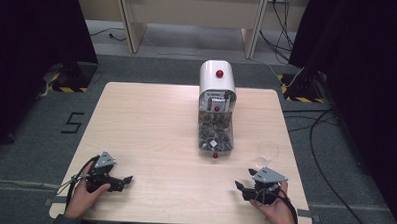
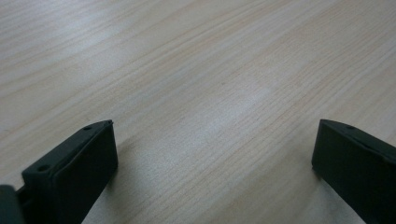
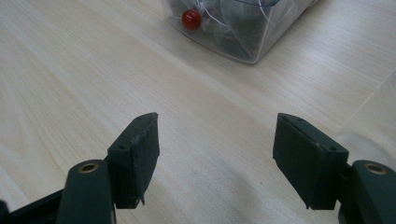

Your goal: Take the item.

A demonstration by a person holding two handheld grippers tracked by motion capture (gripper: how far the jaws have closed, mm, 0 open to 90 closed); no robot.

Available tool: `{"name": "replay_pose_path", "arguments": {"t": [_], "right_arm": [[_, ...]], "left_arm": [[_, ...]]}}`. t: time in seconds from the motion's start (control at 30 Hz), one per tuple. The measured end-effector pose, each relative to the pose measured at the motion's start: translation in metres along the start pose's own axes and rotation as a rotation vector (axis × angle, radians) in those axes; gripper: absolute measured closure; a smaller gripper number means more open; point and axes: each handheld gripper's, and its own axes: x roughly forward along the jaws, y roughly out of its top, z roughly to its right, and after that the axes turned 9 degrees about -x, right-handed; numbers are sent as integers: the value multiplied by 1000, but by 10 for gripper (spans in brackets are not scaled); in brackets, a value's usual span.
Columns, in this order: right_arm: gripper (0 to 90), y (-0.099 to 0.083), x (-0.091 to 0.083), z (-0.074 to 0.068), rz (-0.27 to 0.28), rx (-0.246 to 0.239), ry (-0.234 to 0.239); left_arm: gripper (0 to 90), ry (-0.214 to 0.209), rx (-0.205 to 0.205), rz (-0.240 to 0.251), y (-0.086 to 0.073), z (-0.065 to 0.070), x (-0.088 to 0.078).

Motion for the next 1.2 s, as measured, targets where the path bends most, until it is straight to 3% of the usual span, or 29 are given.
{"name": "replay_pose_path", "arguments": {"t": [0.23, 0.57, 0.8, 0.93, 1.2], "right_arm": [[347, 2, 6, -6, 16, -27, 7], [366, 27, 17, -17, 62, -113, -14], [367, 32, 22, -17, 74, -84, -2], [368, 50, 32, -22, 59, -130, -2], [374, 94, 56, -26, 67, -170, 0]], "left_arm": [[0, 0, 0, 0, 0, 0, 0], [0, 0, 0, 0, 0, 0, 0], [0, 0, 0, 0, 0, 0, 0], [0, 0, 0, 0, 0, 0, 0], [0, 0, 0, 0, 0, 0, 0]]}}
